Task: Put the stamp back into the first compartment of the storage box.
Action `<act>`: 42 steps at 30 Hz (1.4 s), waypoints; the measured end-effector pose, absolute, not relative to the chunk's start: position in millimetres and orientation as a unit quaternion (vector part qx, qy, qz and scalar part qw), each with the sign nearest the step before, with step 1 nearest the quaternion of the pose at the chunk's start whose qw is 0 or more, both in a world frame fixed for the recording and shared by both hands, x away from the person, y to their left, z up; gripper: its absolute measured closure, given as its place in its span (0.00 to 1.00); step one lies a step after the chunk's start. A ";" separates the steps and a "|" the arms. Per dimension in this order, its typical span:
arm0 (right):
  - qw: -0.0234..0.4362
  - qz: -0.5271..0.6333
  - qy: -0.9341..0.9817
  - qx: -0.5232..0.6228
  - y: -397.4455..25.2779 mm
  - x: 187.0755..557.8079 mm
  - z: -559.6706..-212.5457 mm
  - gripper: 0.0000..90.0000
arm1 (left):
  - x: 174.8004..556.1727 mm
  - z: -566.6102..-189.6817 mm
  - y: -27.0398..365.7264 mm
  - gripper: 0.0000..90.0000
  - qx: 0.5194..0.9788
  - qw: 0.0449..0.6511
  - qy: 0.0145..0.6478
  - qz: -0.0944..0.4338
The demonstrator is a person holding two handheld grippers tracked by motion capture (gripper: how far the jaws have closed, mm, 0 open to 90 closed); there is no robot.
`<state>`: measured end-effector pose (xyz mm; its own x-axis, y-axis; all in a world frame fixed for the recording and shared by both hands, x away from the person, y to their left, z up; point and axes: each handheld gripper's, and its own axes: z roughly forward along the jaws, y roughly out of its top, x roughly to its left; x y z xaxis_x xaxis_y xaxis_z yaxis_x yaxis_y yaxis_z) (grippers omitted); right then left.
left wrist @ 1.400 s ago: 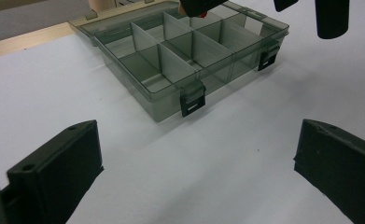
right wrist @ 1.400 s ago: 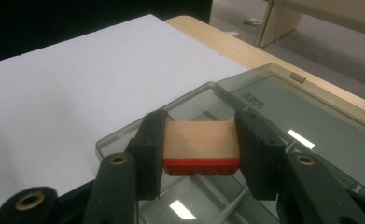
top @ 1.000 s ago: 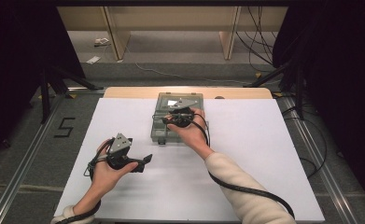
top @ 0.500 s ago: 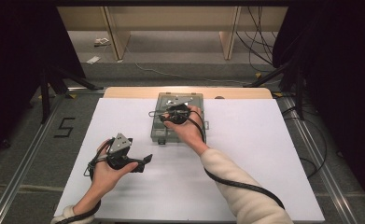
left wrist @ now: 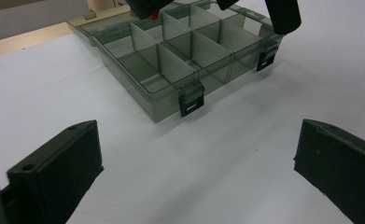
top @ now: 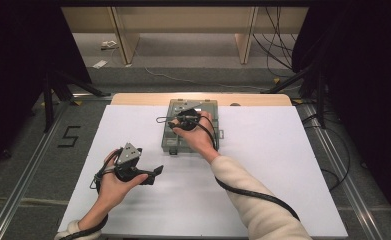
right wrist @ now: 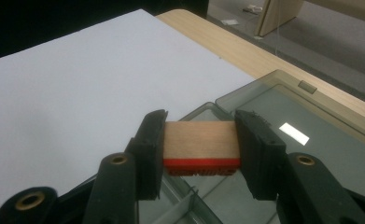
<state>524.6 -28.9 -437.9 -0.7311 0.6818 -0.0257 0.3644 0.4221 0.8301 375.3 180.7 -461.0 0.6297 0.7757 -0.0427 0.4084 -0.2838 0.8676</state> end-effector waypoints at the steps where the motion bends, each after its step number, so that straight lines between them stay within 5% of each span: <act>1: 0.182 0.434 0.823 0.320 -28.4 525.4 -438.1 0.62 | 375.3 -461.1 180.6 0.00 0.775 0.462 0.382 0.199; 38: 0.182 0.404 0.832 0.334 -8.9 548.4 -448.0 0.62 | 375.2 -461.4 180.5 0.00 0.776 0.463 0.380 0.197; 42: 0.179 0.409 0.828 0.338 -9.7 549.5 -448.4 0.54 | 375.2 -461.5 180.7 0.00 0.776 0.463 0.380 0.197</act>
